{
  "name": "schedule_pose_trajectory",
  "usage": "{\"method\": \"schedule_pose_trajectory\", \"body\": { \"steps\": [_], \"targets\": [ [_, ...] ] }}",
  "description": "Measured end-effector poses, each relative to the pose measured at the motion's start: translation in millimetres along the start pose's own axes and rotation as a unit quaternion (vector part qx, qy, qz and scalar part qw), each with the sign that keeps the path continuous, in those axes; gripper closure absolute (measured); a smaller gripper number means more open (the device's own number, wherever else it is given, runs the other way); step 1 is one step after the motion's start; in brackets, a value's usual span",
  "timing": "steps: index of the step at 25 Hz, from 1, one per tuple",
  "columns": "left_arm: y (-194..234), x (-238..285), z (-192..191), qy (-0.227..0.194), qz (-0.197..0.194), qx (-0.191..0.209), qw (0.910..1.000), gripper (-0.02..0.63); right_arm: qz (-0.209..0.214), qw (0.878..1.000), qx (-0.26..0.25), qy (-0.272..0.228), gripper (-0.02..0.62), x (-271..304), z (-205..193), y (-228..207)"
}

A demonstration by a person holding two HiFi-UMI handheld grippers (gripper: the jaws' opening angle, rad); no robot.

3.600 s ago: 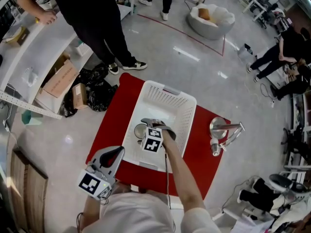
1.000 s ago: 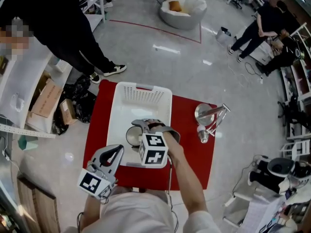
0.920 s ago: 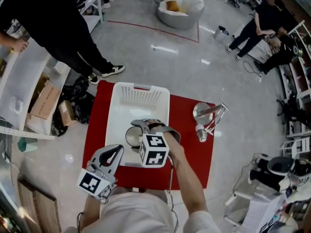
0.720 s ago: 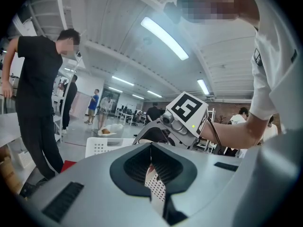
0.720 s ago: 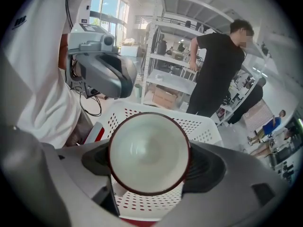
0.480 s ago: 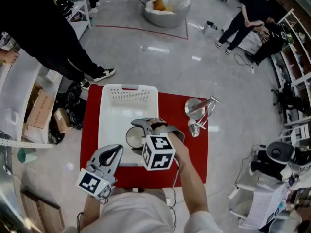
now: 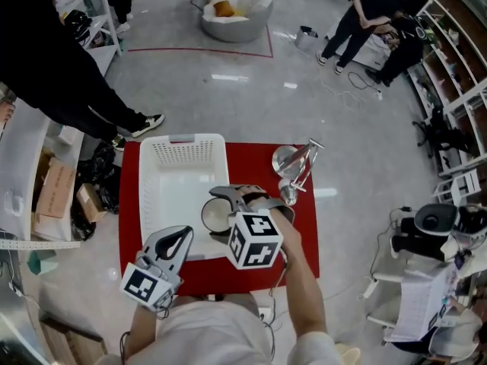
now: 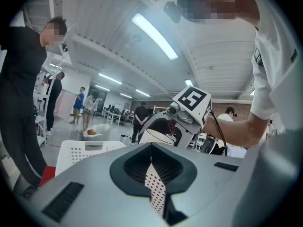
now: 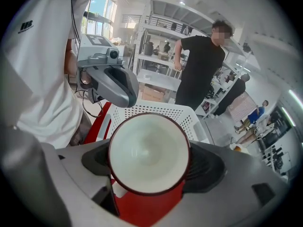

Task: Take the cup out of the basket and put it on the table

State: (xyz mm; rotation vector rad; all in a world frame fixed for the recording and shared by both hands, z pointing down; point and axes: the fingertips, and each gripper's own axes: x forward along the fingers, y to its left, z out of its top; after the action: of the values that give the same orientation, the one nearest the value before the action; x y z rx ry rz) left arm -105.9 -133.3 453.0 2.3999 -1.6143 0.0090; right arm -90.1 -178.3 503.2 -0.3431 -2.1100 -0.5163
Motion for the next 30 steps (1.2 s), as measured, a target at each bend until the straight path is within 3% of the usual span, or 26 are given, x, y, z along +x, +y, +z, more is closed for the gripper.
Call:
{"method": "schedule_pose_trajectory", "body": {
  "steps": [16, 30],
  "targets": [
    [-55.0, 48.2, 1.4, 0.008, -0.082, 0.023, 0.9963, 0.595, -0.048, 0.995, 0.085, 0.019, 0.178, -46.0, -73.3, 23.3],
    [-101.8, 91.2, -14.6, 0.035, -0.153, 0.036, 0.9869, 0.595, -0.07, 0.981, 0.178, 0.036, 0.178, -47.0, -147.2, 57.5]
  ]
}}
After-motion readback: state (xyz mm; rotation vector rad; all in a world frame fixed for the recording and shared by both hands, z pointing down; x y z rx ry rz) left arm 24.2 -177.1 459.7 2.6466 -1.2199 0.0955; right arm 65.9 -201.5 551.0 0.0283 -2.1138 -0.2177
